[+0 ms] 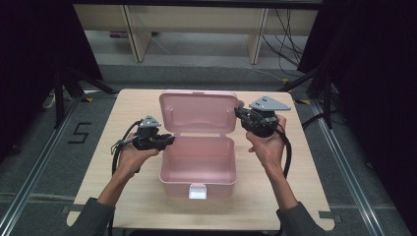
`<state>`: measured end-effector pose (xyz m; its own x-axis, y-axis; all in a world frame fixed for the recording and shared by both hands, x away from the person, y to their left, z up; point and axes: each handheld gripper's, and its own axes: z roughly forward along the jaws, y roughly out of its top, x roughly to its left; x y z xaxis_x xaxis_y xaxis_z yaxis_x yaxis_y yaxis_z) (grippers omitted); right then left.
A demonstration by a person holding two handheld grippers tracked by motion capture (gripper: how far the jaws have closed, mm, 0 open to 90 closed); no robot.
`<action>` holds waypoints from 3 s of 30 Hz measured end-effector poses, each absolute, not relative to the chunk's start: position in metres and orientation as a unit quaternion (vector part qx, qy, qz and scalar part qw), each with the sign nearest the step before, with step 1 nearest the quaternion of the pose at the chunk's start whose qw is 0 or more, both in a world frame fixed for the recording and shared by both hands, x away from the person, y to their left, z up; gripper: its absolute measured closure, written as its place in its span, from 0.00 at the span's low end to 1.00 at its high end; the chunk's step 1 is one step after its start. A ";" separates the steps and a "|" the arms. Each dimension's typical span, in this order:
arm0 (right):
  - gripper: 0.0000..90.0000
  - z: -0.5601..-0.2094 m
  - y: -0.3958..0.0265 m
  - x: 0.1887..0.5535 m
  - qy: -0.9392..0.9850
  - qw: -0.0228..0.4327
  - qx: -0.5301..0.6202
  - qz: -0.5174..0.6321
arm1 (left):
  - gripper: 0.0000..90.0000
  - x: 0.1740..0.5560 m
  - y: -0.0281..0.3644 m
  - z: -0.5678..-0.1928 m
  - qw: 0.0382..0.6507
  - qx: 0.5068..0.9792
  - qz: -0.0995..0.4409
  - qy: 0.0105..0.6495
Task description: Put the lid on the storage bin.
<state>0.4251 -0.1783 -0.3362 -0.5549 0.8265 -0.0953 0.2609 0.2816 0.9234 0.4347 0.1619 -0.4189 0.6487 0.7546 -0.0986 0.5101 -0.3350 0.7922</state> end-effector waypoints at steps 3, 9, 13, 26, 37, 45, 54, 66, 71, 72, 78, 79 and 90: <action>0.95 -0.338 -0.178 0.422 0.740 0.288 0.373 0.480 | 0.85 0.437 0.165 -0.418 0.431 0.805 0.148 0.379; 0.96 -0.338 -0.178 0.415 0.740 0.294 0.365 0.482 | 0.77 0.429 0.170 -0.412 0.433 0.799 0.148 0.391; 1.00 -0.341 -0.179 0.408 0.747 0.283 0.356 0.485 | 0.72 0.421 0.173 -0.407 0.435 0.800 0.147 0.386; 0.99 -0.336 -0.179 0.404 0.747 0.277 0.356 0.489 | 0.68 0.418 0.177 -0.407 0.438 0.799 0.141 0.387; 0.84 -0.344 -0.183 0.475 0.748 0.169 0.374 0.521 | 0.69 0.420 0.174 -0.411 0.437 0.800 0.137 0.388; 0.89 -0.338 -0.177 0.475 0.762 0.194 0.369 0.496 | 0.74 0.421 0.174 -0.413 0.435 0.800 0.145 0.387; 0.90 -0.339 -0.175 0.465 0.757 0.218 0.359 0.500 | 0.83 0.422 0.175 -0.415 0.434 0.798 0.149 0.391; 0.89 -0.340 -0.179 0.445 0.756 0.244 0.344 0.501 | 0.88 0.421 0.173 -0.417 0.436 0.795 0.144 0.397; 0.89 -0.342 -0.179 0.435 0.754 0.248 0.345 0.501 | 0.88 0.421 0.172 -0.418 0.446 0.786 0.139 0.406; 0.89 -0.342 -0.179 0.435 0.755 0.251 0.337 0.504 | 0.88 0.422 0.173 -0.418 0.442 0.789 0.138 0.404; 0.89 -0.344 -0.180 0.427 0.753 0.258 0.330 0.508 | 0.89 0.421 0.172 -0.418 0.449 0.782 0.137 0.411; 0.89 -0.344 -0.180 0.425 0.753 0.260 0.332 0.505 | 0.89 0.421 0.172 -0.418 0.448 0.783 0.136 0.410; 0.88 -0.346 -0.181 0.412 0.751 0.282 0.321 0.504 | 0.90 0.420 0.170 -0.418 0.448 0.781 0.134 0.415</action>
